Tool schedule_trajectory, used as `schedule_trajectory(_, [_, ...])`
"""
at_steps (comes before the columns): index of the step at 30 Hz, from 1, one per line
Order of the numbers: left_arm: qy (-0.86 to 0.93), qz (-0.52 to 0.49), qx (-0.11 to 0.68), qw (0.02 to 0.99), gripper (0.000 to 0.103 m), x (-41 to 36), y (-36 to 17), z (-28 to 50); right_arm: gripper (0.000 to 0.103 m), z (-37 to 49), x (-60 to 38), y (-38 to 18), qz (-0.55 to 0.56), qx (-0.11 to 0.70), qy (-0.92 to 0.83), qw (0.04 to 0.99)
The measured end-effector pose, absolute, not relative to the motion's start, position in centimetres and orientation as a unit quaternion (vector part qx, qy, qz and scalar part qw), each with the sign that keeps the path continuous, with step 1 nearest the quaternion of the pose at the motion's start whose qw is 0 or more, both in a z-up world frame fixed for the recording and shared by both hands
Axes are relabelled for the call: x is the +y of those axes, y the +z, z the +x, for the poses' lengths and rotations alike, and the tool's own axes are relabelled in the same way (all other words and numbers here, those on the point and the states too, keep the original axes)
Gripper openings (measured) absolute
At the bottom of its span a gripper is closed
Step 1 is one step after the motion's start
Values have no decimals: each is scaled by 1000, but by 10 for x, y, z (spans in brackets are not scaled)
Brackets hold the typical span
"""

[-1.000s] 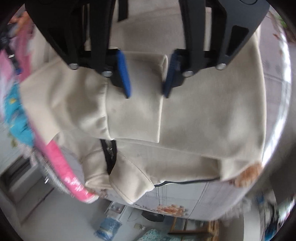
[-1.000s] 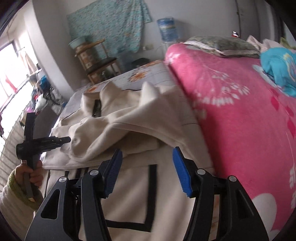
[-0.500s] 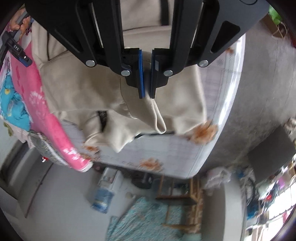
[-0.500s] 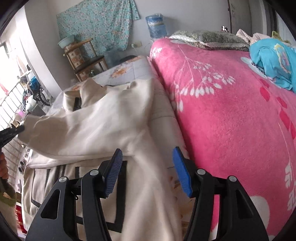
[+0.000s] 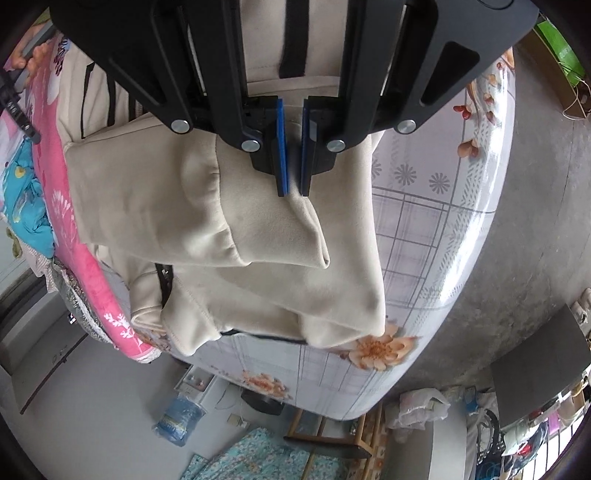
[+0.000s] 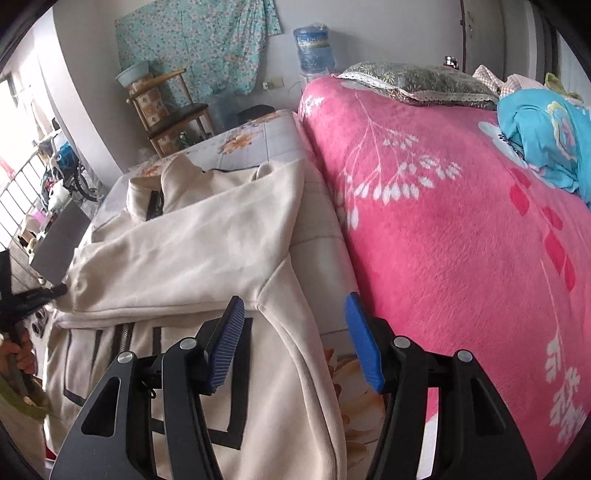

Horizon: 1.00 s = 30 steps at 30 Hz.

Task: Fold large clothes
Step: 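Hold the first sleeve with the left tool while the right tool smooths the second sleeve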

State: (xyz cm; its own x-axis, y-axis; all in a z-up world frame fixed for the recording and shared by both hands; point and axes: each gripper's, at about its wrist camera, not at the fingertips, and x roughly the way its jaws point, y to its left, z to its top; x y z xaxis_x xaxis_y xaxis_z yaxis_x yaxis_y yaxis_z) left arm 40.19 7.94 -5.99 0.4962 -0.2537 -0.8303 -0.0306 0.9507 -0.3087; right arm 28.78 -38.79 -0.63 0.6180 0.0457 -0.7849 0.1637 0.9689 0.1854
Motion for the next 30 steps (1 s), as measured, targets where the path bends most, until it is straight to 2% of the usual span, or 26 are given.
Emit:
schedule_trajectory(8, [-69, -138, 507, 848, 7, 82, -77, 404, 56, 342, -405, 7, 141, 443, -9, 885])
schedule_trajectory(17, [-67, -123, 493, 859, 7, 78, -79, 400, 55, 447, -408, -42, 142, 493, -13, 858])
schedule_trajectory(19, [-68, -119, 487, 863, 7, 77, -79, 399, 51, 457, -401, -48, 132, 498, -7, 857])
schedule_trajectory(20, [-68, -119, 485, 864, 7, 77, -79, 398, 41, 461, -397, -51, 119, 502, -10, 857])
schedule_trajectory(21, [-70, -118, 483, 865, 7, 77, -79, 398, 20, 464, -394, -54, 107, 506, -17, 856])
schedule_trajectory(22, [-70, -118, 482, 865, 7, 77, -79, 399, 8, 466, -393, -55, 95, 508, -27, 856])
schedule_trajectory(28, [-83, -127, 468, 870, 7, 75, -73, 403, 3, 455, -406, -34, 89, 454, -67, 884])
schedule_trajectory(30, [-81, -128, 470, 870, 7, 73, -74, 407, 3, 454, -421, -35, 100, 458, -86, 879])
